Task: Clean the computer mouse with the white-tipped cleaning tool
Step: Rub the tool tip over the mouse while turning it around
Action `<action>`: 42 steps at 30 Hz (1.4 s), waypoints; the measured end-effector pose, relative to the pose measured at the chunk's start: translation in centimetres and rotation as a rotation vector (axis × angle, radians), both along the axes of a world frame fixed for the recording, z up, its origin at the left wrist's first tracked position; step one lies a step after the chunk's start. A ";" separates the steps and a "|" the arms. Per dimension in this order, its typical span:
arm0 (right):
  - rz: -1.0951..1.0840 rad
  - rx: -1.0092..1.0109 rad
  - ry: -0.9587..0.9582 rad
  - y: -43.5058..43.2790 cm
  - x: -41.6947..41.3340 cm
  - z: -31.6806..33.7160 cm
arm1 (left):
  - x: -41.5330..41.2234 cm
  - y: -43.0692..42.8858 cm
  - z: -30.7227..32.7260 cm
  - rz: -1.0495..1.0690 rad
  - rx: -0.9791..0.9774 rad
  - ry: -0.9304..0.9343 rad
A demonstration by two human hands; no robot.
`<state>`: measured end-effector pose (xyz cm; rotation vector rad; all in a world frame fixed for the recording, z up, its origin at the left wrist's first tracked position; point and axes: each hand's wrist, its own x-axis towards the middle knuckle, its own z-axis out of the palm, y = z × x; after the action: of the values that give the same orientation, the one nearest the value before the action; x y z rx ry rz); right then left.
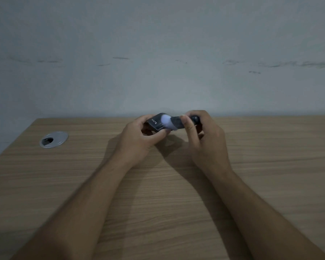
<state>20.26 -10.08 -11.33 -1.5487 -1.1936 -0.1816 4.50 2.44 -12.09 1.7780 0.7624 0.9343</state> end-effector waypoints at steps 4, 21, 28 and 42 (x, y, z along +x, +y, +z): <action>0.004 0.039 -0.047 0.3 -1.0 0.3 | -0.1 0.1 0.1 -0.012 -0.028 -0.044; -0.035 0.038 0.077 0.2 0.0 0.2 | -0.4 -1.3 0.8 -0.093 0.211 0.126; 0.091 0.073 -0.090 0.1 -2.0 0.6 | -0.1 -1.0 0.7 0.023 0.293 0.100; -0.026 0.130 -0.282 0.0 -1.4 0.8 | 0.3 -0.2 0.0 0.066 0.485 0.133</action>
<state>18.82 -10.07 -10.57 -1.4568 -1.3524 -0.4991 4.85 2.20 -12.06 2.2646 0.7216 1.1219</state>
